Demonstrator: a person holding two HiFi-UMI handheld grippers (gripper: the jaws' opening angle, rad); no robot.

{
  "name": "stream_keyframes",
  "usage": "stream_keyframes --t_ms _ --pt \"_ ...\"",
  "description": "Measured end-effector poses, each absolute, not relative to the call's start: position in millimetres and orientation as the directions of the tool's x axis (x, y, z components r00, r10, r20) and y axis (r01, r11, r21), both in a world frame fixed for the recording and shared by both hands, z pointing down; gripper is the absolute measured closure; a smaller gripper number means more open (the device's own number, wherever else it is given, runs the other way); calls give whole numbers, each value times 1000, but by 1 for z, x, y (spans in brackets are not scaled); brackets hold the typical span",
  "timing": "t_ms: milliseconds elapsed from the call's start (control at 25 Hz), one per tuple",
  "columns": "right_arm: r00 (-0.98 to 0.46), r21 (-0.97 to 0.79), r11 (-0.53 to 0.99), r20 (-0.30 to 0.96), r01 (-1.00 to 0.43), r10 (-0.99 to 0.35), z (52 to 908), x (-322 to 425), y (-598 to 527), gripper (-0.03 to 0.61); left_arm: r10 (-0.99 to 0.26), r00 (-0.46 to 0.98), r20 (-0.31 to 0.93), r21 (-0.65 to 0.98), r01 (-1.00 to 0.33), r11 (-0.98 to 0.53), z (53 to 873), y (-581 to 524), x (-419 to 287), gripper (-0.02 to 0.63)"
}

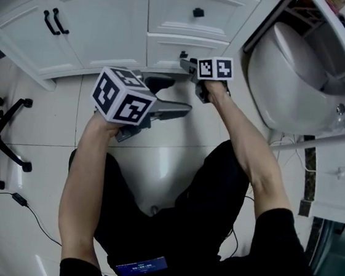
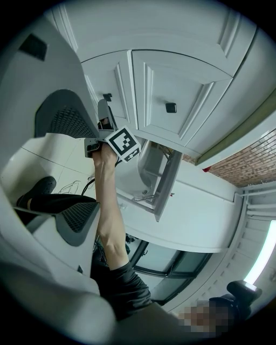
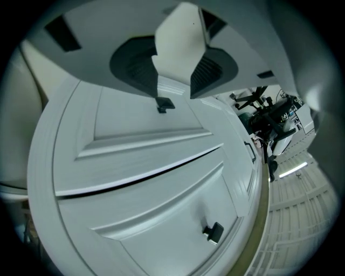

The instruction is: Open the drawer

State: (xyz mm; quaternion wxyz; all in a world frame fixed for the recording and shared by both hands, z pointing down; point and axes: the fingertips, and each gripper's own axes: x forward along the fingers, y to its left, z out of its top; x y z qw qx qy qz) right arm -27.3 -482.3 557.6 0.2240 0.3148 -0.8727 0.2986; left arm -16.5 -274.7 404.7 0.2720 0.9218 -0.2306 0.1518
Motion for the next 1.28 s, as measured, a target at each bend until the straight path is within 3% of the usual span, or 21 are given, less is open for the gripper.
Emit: stream_keyframes --t_ms 400,1280 --pt "-651 -349 576 588 -740 -480 569 -32 -507 357 -363 838 408 425 -526 -736 406 -281 -24 239" --pt "-589 -338 510 645 -791 -487 578 -44 -517 393 -377 820 431 415 -551 -724 412 -291 -34 239"
